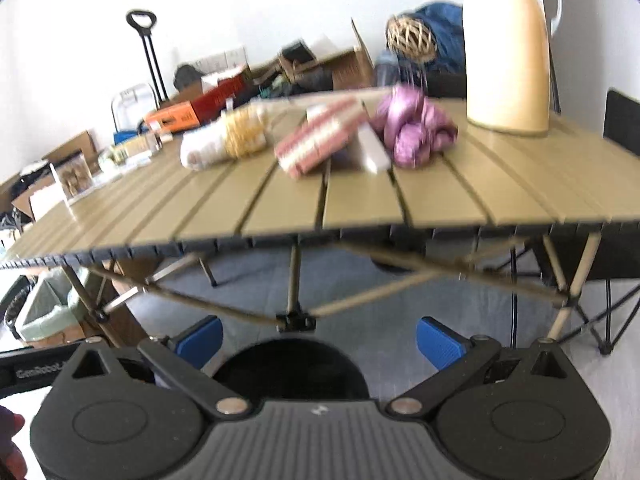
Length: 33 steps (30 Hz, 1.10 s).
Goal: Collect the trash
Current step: 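Move both tools back up to the table, right tool toward the pink sponge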
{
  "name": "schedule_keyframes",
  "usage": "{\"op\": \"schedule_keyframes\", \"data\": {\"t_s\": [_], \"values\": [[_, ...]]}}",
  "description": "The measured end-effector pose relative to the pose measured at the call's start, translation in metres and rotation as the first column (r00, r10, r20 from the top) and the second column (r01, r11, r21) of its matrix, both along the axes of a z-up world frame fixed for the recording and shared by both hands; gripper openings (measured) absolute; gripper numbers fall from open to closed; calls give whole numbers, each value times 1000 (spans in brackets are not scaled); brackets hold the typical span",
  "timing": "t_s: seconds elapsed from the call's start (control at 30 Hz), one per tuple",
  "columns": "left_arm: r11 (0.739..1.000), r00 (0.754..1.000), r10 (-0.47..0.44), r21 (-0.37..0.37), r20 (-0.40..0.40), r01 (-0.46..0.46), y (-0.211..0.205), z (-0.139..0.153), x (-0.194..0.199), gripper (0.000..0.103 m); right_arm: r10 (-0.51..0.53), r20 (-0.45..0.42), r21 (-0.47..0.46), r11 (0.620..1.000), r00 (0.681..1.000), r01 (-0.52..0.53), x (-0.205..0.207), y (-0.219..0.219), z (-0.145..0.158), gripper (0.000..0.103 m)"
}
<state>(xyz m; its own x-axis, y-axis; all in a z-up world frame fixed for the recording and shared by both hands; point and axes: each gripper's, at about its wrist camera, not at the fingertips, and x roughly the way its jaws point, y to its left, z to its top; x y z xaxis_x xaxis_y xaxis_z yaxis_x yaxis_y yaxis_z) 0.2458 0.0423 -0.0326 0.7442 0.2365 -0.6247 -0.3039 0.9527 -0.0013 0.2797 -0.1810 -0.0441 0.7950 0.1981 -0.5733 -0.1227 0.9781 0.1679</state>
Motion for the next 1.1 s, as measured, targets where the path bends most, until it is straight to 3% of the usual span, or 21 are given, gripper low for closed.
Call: {"op": "schedule_keyframes", "data": {"t_s": [0.37, 0.73, 1.1], "values": [[998, 992, -31, 60, 124, 24, -24, 47, 22, 103, -7, 147, 11, 1000, 989, 6, 17, -16, 40, 103], [996, 978, -40, 88, 204, 22, -40, 74, 71, 103, -55, 242, 22, 998, 969, 51, 51, -28, 58, 103], [1000, 974, -24, 21, 224, 20, -36, 82, 132, 103, -74, 316, 9, 997, 946, 75, 87, -31, 57, 103]]}}
